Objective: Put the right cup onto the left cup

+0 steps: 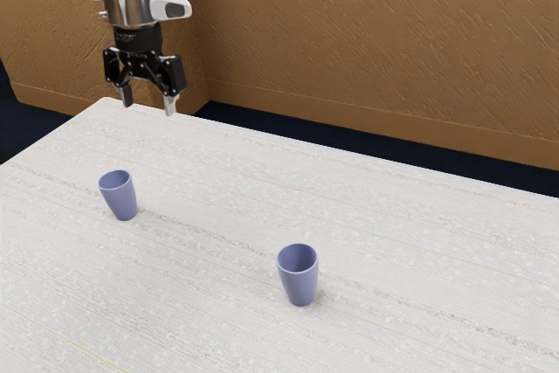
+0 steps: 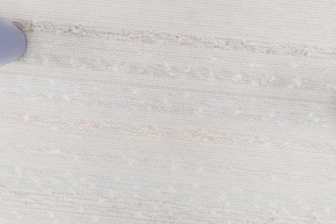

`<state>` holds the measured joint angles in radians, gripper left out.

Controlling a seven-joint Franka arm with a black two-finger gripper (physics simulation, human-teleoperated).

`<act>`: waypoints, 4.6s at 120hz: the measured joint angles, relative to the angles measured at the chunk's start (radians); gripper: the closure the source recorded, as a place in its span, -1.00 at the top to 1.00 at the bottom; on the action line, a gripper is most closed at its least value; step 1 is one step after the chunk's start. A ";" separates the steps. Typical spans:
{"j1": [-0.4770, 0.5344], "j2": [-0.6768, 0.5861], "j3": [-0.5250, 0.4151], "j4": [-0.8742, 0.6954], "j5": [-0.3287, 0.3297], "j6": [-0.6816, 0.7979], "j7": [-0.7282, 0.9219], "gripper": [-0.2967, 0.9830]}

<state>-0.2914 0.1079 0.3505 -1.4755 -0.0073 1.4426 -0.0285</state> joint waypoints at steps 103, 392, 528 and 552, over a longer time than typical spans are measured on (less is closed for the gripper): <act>-0.200 0.034 -0.142 -0.172 -0.066 0.143 -0.086 0.54; -0.237 0.212 -0.142 -0.455 -0.068 0.742 -0.157 -0.66; -0.222 0.058 0.362 -0.324 -0.048 0.480 0.053 -0.69; -0.213 0.058 0.437 -0.326 -0.059 0.467 0.126 -0.69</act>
<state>-0.5041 0.1662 0.7876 -1.8015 -0.0664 1.9097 0.0975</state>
